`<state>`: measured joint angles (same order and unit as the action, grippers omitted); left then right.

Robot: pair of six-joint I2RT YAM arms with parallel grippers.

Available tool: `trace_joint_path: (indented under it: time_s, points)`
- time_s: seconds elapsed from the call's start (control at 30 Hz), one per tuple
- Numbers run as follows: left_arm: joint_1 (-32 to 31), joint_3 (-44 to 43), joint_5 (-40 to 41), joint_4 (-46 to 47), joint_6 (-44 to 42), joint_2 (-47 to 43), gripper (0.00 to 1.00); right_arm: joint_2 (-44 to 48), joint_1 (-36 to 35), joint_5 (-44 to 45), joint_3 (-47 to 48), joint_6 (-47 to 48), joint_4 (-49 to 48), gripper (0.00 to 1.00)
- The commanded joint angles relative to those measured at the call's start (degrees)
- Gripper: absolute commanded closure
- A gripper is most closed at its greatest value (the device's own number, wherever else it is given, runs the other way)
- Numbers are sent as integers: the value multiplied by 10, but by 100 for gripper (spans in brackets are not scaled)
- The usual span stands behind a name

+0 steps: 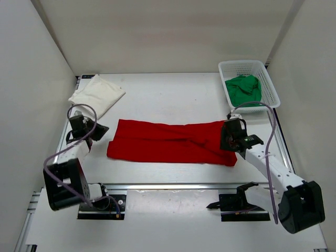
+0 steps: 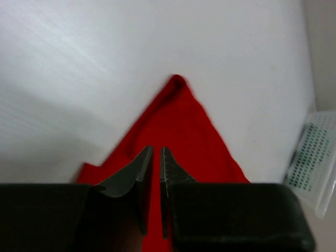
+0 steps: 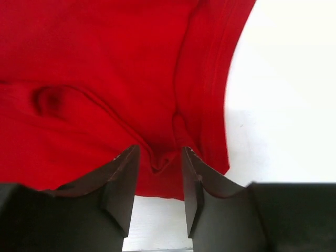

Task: Fold and stack the t-shirts
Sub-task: Fold the other side of the tshirt into a rectangle

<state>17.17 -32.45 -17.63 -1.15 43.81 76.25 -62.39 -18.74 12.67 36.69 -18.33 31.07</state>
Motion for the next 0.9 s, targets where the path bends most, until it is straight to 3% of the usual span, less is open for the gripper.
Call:
trace_joint_path:
  time_s: [0.0,0.1,0.17,0.3,0.43,0.5,0.53,0.6,0.67,0.77,0.87]
  points:
    - [-66,-32,33,34,-8,-77,78,38,-12,18,34,-7,-33,67]
    - [-156,-42,86,22,-45,-79,73,-5,-37,-24,32,1,-93,78]
    - [-159,-39,109,16,-41,-66,71,-39,-82,-12,49,8,-125,79]
    - [-103,-20,52,43,-1,-18,75,-129,-96,-55,80,26,-181,57]
    - [-93,-36,31,36,-8,30,75,-186,-119,-35,115,39,-177,48]
    - [-93,-36,31,37,-8,36,76,-206,-123,-13,123,36,-162,49]
    - [-97,-32,38,39,-7,39,75,-208,-130,-2,117,36,-159,51]
    - [-98,-28,44,40,-9,44,75,-211,-137,-5,115,28,-160,73]
    - [-98,-39,48,23,-14,56,76,-212,-143,3,110,24,-155,78]
    - [-100,-61,69,-11,-30,67,76,-214,-141,-2,109,16,-138,96]
    - [-103,-59,87,-19,-35,59,74,-201,-149,-12,106,-1,-118,100]
